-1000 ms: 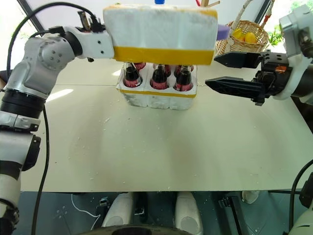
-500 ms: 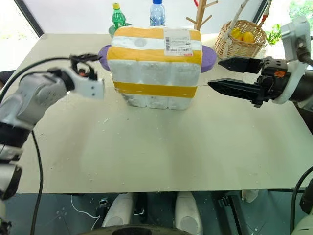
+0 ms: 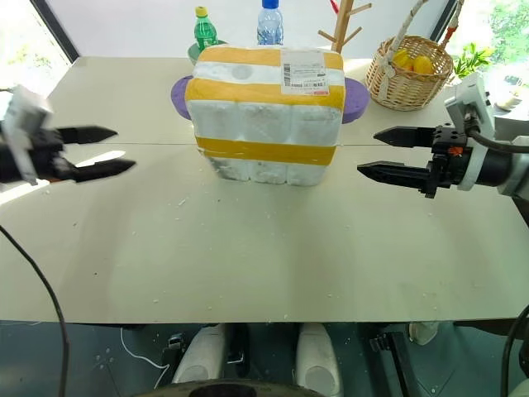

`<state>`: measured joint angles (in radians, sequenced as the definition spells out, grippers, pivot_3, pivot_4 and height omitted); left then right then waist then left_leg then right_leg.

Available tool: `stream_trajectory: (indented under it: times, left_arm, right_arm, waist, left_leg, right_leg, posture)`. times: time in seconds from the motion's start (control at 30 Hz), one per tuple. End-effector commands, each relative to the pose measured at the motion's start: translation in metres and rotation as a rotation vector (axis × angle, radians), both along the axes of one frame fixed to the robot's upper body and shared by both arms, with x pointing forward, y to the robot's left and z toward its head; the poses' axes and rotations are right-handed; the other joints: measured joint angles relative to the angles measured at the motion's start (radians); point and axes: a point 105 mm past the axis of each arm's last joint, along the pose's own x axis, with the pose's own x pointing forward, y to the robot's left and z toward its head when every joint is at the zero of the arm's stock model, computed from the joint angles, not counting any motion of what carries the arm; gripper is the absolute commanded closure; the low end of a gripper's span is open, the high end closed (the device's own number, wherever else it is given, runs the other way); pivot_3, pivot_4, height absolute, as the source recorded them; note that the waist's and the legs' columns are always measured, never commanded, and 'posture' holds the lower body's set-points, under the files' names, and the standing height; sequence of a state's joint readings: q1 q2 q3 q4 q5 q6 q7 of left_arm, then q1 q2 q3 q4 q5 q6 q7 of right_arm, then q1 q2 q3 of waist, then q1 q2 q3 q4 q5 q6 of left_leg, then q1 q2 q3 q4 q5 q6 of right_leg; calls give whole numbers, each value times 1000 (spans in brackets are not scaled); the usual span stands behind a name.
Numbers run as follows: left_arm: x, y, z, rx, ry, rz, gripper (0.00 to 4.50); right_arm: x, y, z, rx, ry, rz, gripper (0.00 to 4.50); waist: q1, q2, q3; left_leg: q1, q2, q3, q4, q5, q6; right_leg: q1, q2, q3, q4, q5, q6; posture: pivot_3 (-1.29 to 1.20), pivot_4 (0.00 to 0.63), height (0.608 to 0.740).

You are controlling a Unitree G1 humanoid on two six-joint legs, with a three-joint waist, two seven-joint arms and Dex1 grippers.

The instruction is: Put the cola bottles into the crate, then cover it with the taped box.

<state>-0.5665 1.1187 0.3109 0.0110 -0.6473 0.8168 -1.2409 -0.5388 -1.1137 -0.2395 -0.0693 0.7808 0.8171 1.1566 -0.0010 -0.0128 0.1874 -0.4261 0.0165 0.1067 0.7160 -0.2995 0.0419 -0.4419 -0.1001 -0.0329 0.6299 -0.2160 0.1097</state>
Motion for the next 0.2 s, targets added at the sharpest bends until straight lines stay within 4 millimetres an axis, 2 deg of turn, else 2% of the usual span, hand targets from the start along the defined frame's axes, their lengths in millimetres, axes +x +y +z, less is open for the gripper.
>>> stream_trajectory:
  times: [0.03,0.2]
  left_arm:
    - [-17,6,20,-54,63,-71,18]
    - [-21,12,30,-2,69,-76,18]
  right_arm:
    - [5,3,16,-3,-64,27,0]
    - [8,9,21,18,-75,66,0]
  waist:
    - [-8,0,0]
    - [-13,0,0]
  left_leg:
    - [0,0,0,0,0,0]
    - [0,0,0,-1,0,0]
  right_leg:
    - [0,0,0,0,0,0]
    - [0,1,0,0,-1,0]
  posture:
    - [0,150,740]
    - [0,150,740]
